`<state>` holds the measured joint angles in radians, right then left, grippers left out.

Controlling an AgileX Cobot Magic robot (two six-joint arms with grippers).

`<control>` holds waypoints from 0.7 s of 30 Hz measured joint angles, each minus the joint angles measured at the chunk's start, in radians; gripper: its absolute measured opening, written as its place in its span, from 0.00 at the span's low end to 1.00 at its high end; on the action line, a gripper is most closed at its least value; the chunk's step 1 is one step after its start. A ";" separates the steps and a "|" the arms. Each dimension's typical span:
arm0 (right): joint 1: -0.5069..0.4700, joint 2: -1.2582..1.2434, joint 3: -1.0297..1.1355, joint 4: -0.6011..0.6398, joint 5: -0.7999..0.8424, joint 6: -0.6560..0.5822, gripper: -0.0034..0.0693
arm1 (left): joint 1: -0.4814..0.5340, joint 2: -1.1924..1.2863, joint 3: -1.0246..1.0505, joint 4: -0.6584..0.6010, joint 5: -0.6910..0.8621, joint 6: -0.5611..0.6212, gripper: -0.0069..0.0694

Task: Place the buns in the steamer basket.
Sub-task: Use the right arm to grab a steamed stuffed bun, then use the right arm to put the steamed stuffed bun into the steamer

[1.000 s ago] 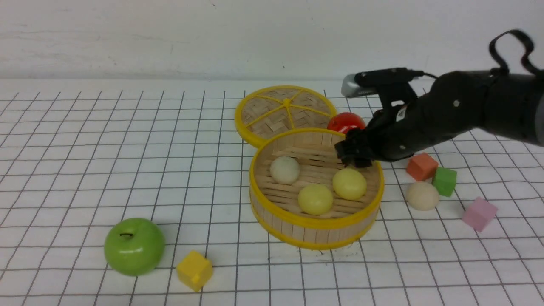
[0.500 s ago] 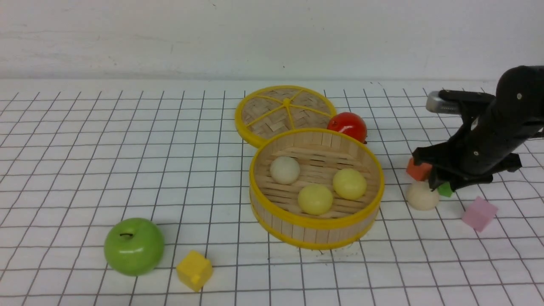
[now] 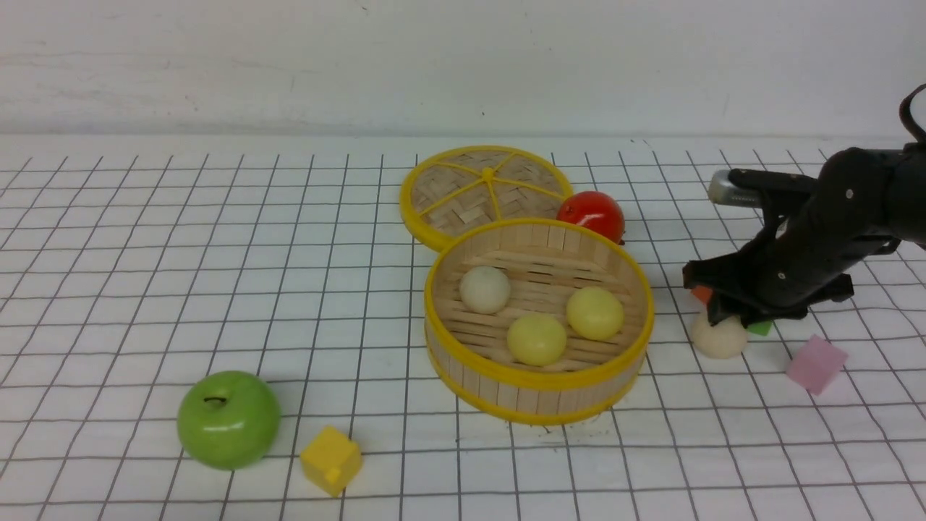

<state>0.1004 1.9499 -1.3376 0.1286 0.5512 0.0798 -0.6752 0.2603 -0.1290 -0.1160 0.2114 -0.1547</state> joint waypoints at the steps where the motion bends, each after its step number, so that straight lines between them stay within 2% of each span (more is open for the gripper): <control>1: 0.000 0.004 0.000 0.000 -0.003 -0.003 0.44 | 0.000 0.000 0.000 0.000 0.000 0.000 0.14; 6: 0.000 0.015 -0.001 0.000 -0.011 -0.029 0.41 | 0.000 0.000 0.000 0.000 0.000 0.000 0.15; 15: 0.000 -0.013 -0.001 0.001 0.021 -0.094 0.07 | 0.000 0.000 0.000 0.000 0.000 0.000 0.17; 21: 0.007 -0.135 -0.001 0.065 0.059 -0.135 0.06 | 0.000 0.000 0.000 0.000 0.000 0.000 0.17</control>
<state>0.1070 1.8150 -1.3386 0.1932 0.6104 -0.0554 -0.6752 0.2603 -0.1290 -0.1160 0.2114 -0.1547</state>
